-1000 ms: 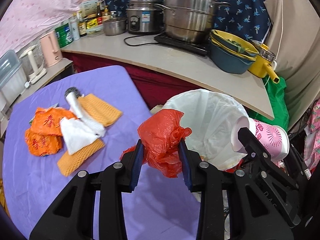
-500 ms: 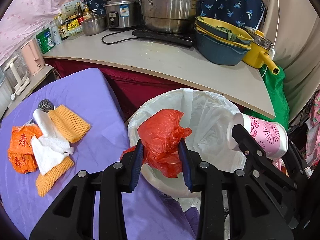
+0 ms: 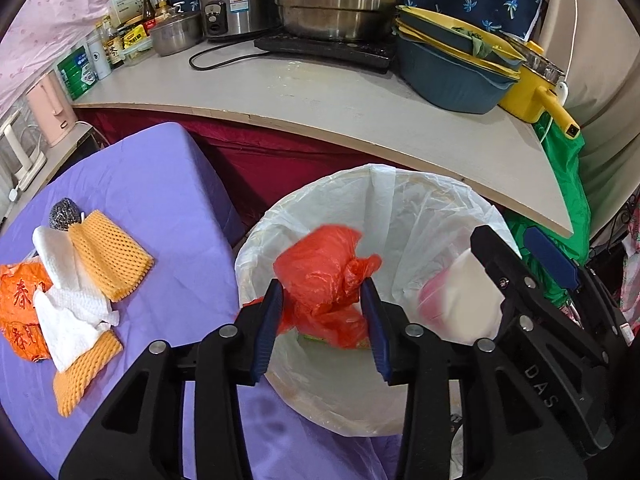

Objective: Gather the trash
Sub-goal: 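Carry the red bag and pink cup over the bin and release both, then move both grippers back toward the orange foam net on the table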

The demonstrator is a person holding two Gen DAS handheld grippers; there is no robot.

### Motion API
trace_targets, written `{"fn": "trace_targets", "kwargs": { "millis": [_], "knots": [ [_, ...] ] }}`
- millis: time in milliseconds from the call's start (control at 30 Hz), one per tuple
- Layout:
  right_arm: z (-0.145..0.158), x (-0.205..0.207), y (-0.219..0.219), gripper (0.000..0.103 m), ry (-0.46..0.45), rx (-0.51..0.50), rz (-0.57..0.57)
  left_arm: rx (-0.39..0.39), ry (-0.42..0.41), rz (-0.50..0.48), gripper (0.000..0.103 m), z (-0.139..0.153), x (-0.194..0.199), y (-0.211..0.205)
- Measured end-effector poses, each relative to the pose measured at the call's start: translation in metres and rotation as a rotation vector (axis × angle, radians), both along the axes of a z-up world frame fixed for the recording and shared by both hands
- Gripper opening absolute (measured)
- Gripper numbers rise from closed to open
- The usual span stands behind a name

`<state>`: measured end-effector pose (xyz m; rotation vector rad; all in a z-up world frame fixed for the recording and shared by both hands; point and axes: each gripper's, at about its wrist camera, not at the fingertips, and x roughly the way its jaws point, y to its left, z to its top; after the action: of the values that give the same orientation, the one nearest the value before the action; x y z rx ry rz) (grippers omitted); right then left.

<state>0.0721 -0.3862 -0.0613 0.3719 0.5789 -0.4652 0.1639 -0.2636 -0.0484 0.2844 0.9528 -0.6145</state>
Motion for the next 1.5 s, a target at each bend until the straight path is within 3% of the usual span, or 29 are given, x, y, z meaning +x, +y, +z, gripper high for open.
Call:
{"fn": "trace_targets", "kwargs": {
  "millis": [167,233,867,1133,1267,1500],
  "knots": [
    [0.0,0.0,-0.004,0.062,-0.003,0.01,-0.02,-0.004,-0.014,0.028,0.065,0.001,0.005,0.005],
    [0.002,-0.001,-0.003,0.062,-0.007,0.008,-0.022,-0.007,-0.021,0.034,0.069,0.002,0.006,0.007],
    [0.042,-0.017,0.03,0.068,-0.063,-0.049,0.003,-0.05,-0.061,0.075,0.07,0.033,-0.005,0.04],
    [0.06,-0.019,0.063,0.073,-0.078,-0.08,0.041,-0.072,-0.095,0.119,0.07,0.048,-0.01,0.074],
    [0.066,-0.02,0.083,0.076,-0.084,-0.088,0.063,-0.08,-0.12,0.152,0.078,0.055,-0.013,0.096],
    [0.07,-0.015,0.116,0.078,-0.073,-0.093,0.114,-0.078,-0.141,0.21,0.081,0.057,-0.017,0.138]
  ]
}}
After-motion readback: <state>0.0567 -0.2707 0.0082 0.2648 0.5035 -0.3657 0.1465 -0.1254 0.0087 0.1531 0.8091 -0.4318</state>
